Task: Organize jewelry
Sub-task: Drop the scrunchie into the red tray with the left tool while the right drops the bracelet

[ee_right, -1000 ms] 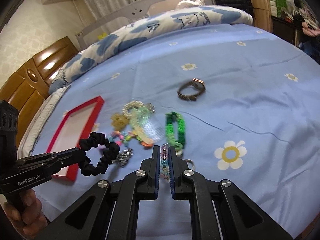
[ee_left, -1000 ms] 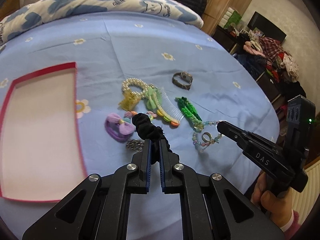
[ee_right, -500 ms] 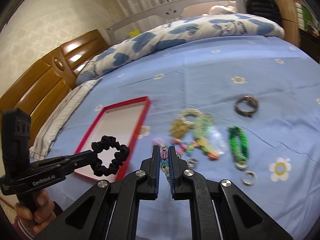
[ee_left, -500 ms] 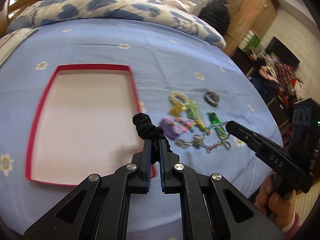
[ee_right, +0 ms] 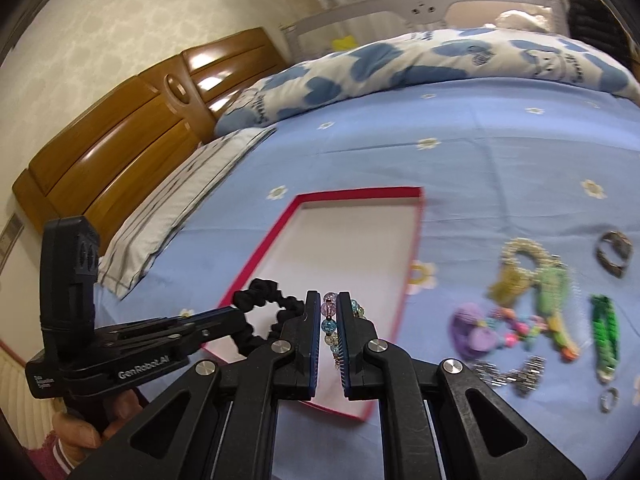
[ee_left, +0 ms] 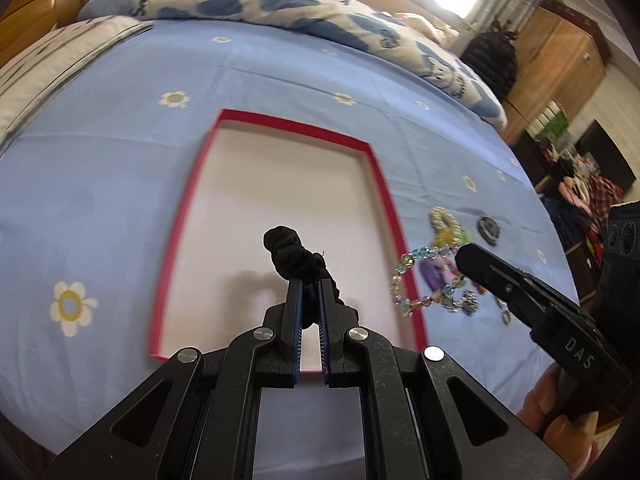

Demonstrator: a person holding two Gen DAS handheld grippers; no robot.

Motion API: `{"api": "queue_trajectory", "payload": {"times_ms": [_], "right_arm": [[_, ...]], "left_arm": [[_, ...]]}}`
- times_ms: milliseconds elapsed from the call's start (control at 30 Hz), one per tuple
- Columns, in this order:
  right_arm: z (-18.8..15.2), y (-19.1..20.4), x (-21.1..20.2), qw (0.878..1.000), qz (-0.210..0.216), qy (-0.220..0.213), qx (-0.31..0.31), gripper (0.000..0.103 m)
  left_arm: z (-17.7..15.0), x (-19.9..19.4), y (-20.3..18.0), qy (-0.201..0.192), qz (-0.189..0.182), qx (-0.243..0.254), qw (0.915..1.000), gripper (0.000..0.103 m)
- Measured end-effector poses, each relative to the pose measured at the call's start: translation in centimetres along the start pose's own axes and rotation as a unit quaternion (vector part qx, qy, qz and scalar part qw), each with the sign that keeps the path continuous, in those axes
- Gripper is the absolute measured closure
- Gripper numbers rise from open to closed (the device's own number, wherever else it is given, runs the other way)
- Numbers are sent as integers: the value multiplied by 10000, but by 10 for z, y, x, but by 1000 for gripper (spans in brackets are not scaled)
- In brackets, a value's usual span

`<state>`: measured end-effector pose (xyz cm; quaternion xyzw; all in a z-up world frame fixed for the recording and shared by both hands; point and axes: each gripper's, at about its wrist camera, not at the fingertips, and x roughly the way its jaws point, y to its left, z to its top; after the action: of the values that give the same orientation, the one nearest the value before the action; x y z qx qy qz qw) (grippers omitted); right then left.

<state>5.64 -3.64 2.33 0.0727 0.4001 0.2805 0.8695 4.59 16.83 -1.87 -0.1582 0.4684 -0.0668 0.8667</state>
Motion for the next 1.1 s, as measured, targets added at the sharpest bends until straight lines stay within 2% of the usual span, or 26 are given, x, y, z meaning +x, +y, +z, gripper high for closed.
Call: {"api": "queue_trajectory", "payload": {"times_ms": [267, 667, 833, 933, 1100], "right_arm": [[-5, 16, 45, 9988, 267, 407, 6, 96], [-32, -13, 77, 9948, -72, 990, 208, 95], [-35, -16, 85, 9932, -93, 1145, 206, 93], [-35, -16, 85, 9930, -102, 1160, 180, 90], [-34, -19, 84, 9925, -123, 1194, 214, 87]], "left_arm": [[-6, 11, 28, 226, 110, -236, 9994, 97], [-12, 39, 42, 579, 378, -276, 9972, 95], [-11, 39, 43, 599, 468, -272, 9967, 83], [-12, 37, 41, 572, 533, -234, 9967, 70], [-12, 33, 39, 543, 578, -213, 9966, 65]]}}
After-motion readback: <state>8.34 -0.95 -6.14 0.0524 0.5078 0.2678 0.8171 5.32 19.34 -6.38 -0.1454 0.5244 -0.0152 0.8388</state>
